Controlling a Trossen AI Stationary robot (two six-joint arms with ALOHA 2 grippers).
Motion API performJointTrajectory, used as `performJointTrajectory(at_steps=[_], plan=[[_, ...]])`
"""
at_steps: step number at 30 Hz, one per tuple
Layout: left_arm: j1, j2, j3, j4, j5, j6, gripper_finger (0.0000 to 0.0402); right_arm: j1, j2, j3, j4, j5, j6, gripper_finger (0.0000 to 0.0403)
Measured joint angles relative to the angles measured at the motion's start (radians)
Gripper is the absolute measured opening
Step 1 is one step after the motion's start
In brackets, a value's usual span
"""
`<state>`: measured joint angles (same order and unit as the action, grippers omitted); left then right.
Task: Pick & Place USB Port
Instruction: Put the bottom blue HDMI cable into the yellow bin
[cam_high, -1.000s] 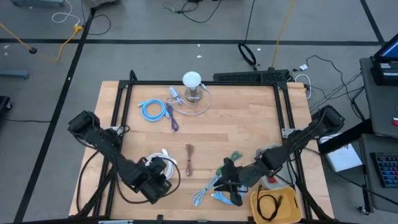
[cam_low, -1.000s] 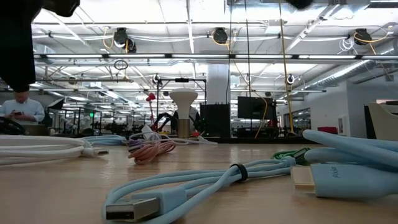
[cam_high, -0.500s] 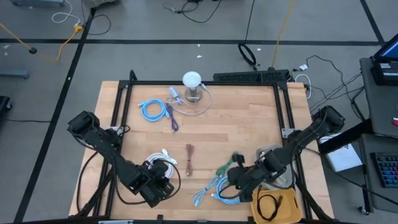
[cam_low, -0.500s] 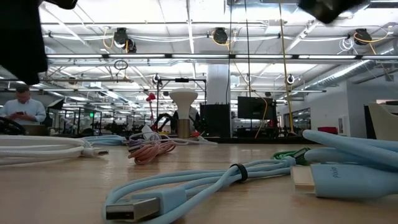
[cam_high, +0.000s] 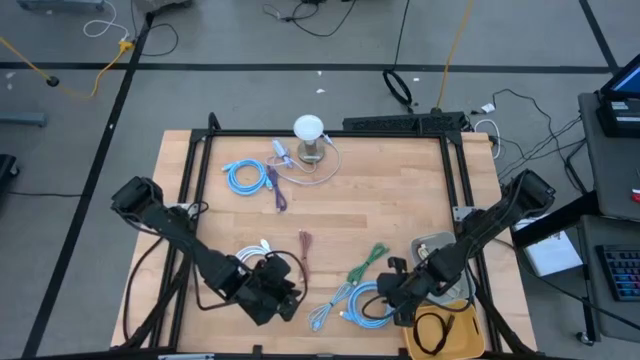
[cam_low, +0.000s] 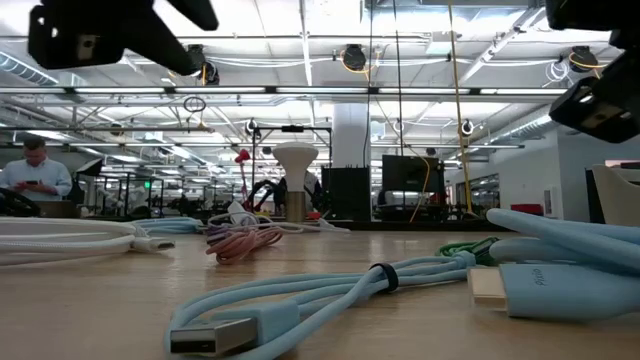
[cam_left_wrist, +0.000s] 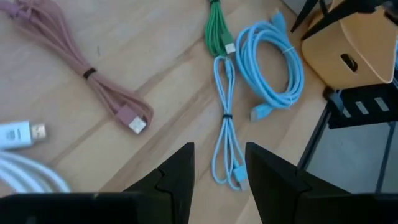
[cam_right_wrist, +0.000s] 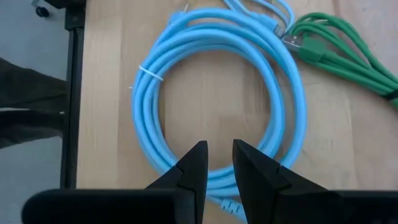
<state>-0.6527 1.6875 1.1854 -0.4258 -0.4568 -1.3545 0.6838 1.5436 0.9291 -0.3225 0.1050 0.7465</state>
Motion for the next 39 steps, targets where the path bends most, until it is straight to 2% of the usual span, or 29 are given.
performJointTrajectory(at_steps=[8,15,18,23,28,31,35,39], plan=[[0.014,0.000,0.000,0.016,0.004,0.026,0.0145,-0.008,0.000,-0.004,-0.030,0.081,-0.049,0.0071],[0.013,0.000,0.000,0.015,0.004,0.025,0.0145,-0.053,0.035,-0.004,-0.034,0.068,-0.104,0.0071],[0.013,0.000,0.000,0.016,0.004,0.025,0.0145,-0.071,0.070,-0.003,-0.023,0.016,-0.120,0.0077],[0.008,0.000,0.000,0.015,0.005,0.025,0.0145,-0.089,0.134,-0.003,0.039,-0.076,-0.120,0.0133],[0.002,0.000,0.000,0.011,0.004,0.024,0.0145,-0.086,0.160,0.001,0.037,-0.050,-0.064,0.0211],[0.001,0.000,0.000,0.011,0.004,0.028,0.0145,-0.088,0.162,0.001,0.025,-0.017,-0.048,0.0242],[0.002,0.000,0.000,0.011,0.003,0.033,0.0145,-0.093,0.163,0.000,0.011,0.058,-0.027,0.0252],[0.002,0.000,0.000,0.010,0.003,0.044,0.0145,-0.095,0.167,-0.004,-0.005,0.108,-0.026,0.0233]])
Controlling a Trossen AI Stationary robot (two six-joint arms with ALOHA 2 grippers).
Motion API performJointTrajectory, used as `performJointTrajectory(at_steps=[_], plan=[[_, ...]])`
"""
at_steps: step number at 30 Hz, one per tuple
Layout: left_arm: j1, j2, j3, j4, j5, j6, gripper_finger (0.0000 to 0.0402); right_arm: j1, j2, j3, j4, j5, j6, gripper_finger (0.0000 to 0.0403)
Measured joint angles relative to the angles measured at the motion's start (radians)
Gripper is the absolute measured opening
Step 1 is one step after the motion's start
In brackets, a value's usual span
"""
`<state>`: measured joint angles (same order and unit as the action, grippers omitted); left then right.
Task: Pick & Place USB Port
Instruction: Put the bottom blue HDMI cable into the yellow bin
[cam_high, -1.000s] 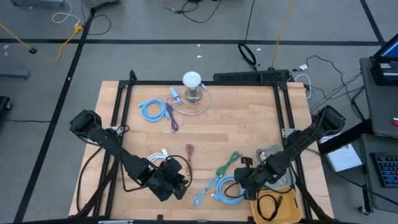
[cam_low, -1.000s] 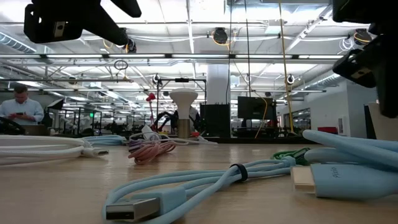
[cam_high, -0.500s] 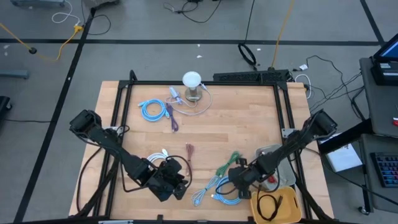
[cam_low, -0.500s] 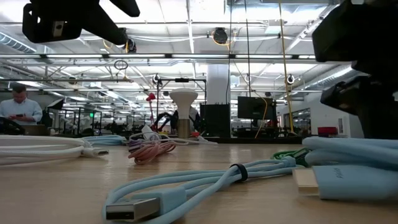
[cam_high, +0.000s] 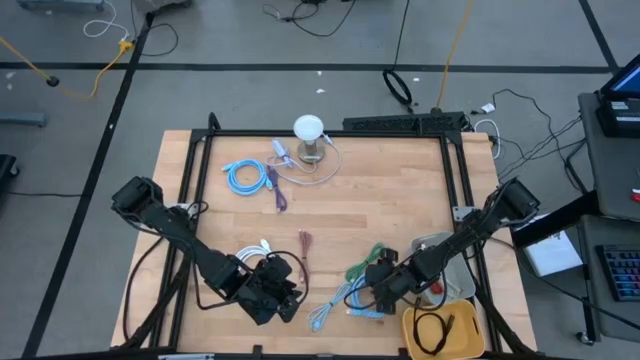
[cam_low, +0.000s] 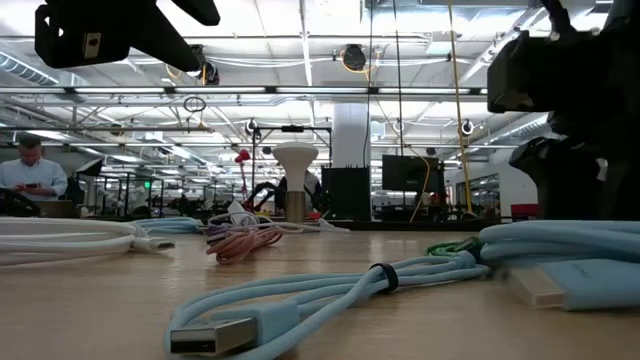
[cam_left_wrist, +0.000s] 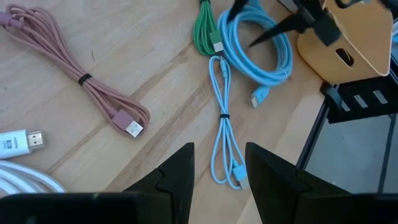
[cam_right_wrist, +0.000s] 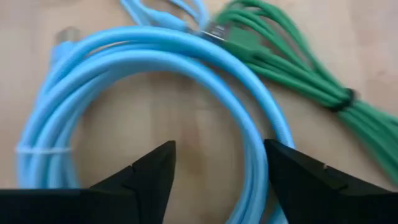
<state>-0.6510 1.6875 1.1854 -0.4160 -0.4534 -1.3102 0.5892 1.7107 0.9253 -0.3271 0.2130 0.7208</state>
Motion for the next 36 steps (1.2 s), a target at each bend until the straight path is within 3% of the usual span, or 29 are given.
performJointTrajectory(at_steps=[5,11,13,17,22,28,32,36], plan=[[0.000,0.000,0.000,-0.001,0.000,0.004,0.0145,-0.006,0.000,0.000,-0.024,0.007,0.001,0.0174],[0.000,0.000,0.000,-0.001,-0.011,0.006,0.0145,-0.006,0.022,0.002,-0.043,-0.003,0.001,0.0043],[0.000,0.000,0.000,-0.001,-0.011,0.007,0.0145,-0.006,0.033,0.002,-0.041,-0.025,0.000,0.0016],[0.000,0.000,0.000,0.000,-0.012,0.006,0.0145,-0.006,0.039,0.002,-0.036,-0.036,0.045,0.0015],[0.000,0.000,0.000,-0.001,-0.019,0.006,0.0145,0.009,-0.045,-0.002,-0.043,-0.002,0.090,0.0010],[0.000,0.000,0.000,-0.001,-0.039,0.008,0.0145,0.016,-0.234,0.049,-0.145,0.156,0.095,0.0010],[0.001,0.000,0.000,-0.002,-0.045,0.008,0.0145,0.050,-0.333,0.120,-0.231,0.216,0.085,0.0010],[-0.005,0.000,0.000,-0.001,-0.045,0.000,0.0145,0.155,-0.362,0.223,-0.483,0.277,0.177,0.0010]])
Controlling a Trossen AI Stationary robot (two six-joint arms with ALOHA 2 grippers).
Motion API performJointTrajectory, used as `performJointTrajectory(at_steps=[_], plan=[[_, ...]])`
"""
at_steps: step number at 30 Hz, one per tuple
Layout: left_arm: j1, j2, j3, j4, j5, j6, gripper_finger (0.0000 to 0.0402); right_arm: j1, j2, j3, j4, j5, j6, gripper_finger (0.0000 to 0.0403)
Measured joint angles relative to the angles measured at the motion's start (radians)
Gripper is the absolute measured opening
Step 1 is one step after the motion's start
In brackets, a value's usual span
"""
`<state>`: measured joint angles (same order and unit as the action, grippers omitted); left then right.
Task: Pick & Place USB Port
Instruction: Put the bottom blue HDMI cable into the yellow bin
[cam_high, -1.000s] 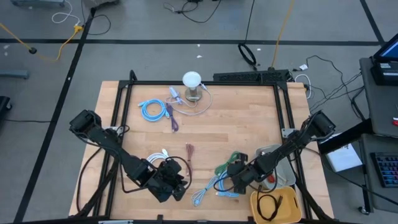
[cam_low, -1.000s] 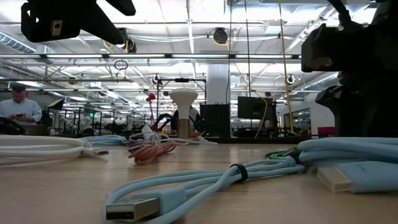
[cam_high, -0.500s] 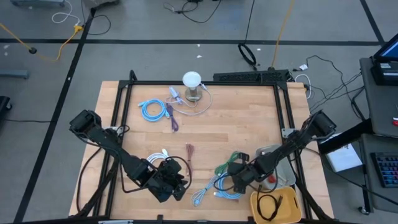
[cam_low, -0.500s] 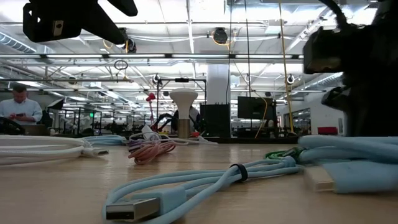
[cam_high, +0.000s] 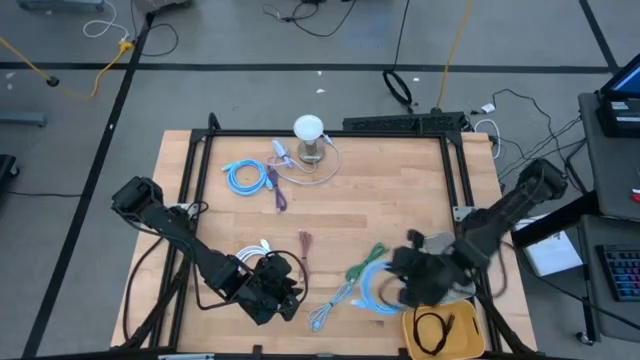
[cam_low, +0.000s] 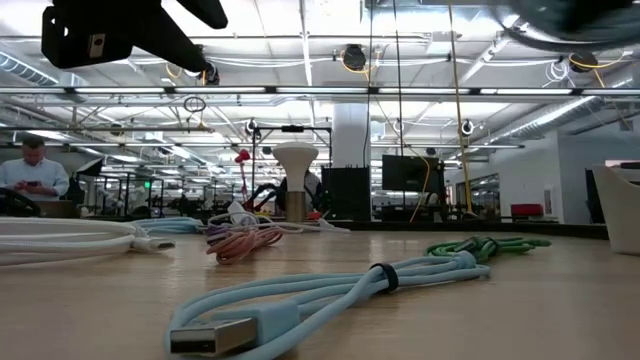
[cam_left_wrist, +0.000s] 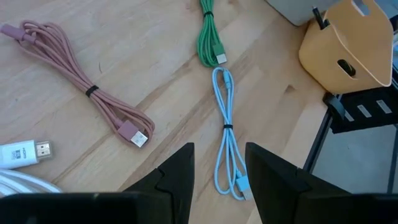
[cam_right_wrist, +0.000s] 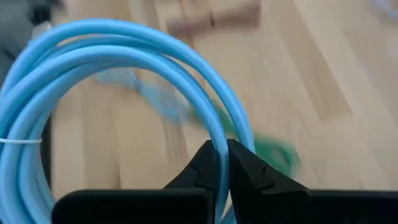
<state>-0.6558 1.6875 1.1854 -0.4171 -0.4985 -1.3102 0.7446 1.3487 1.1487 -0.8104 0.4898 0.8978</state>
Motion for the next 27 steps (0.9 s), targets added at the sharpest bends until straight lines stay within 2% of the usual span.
performJointTrajectory(at_steps=[5,10,13,21,27], plan=[[-0.013,0.000,0.000,-0.002,0.000,-0.013,0.0145,0.171,0.051,0.128,-0.308,0.007,0.238,0.0010],[-0.015,0.000,0.000,-0.010,0.000,-0.019,0.0145,0.319,0.161,0.183,-0.470,-0.060,0.449,0.0010],[-0.010,0.000,0.000,-0.008,0.000,-0.017,0.0145,0.382,0.224,0.185,-0.506,-0.101,0.542,0.0010],[0.008,0.000,0.000,0.000,0.026,-0.006,0.0145,0.477,0.327,0.186,-0.534,-0.127,0.831,0.0010],[0.007,0.000,0.000,-0.001,0.054,-0.002,0.0145,0.525,0.375,0.218,-0.568,-0.185,0.958,0.0010]])
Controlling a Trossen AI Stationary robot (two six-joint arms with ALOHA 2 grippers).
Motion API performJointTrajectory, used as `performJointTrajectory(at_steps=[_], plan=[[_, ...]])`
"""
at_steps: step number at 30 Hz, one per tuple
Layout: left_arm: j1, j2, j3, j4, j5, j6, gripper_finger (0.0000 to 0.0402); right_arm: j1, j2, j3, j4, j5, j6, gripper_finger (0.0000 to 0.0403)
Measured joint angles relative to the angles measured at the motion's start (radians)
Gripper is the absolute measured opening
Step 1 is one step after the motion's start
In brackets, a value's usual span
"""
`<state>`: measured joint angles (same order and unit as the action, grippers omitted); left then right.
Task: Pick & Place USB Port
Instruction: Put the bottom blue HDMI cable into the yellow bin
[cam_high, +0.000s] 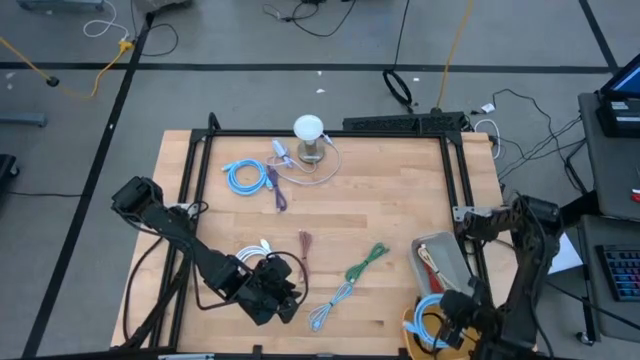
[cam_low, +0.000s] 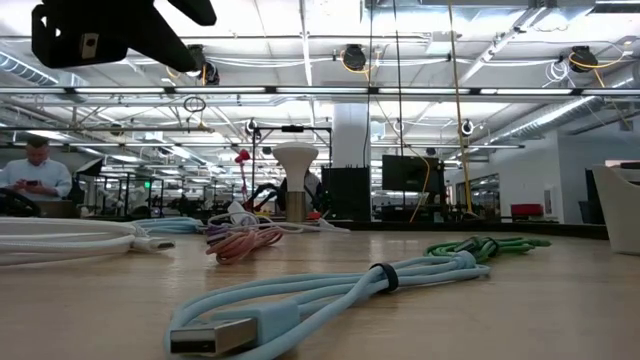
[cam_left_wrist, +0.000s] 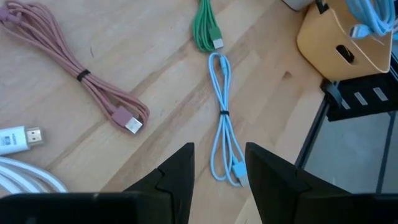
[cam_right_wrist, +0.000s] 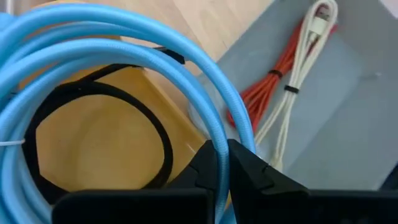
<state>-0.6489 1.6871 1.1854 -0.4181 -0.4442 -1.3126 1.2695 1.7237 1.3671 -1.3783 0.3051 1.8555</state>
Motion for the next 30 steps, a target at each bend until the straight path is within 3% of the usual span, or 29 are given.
performJointTrajectory(at_steps=[6,20,30], plan=[[0.001,0.000,0.000,-0.005,0.000,0.003,0.0145,0.015,0.067,0.124,-0.128,-0.021,0.005,0.0010],[0.006,0.000,0.000,-0.005,-0.001,0.021,0.0145,0.015,0.121,0.148,-0.036,-0.021,-0.030,0.0011],[0.006,0.000,0.000,-0.003,-0.009,0.016,0.0145,0.017,0.121,0.148,-0.021,0.035,-0.029,0.0115]])
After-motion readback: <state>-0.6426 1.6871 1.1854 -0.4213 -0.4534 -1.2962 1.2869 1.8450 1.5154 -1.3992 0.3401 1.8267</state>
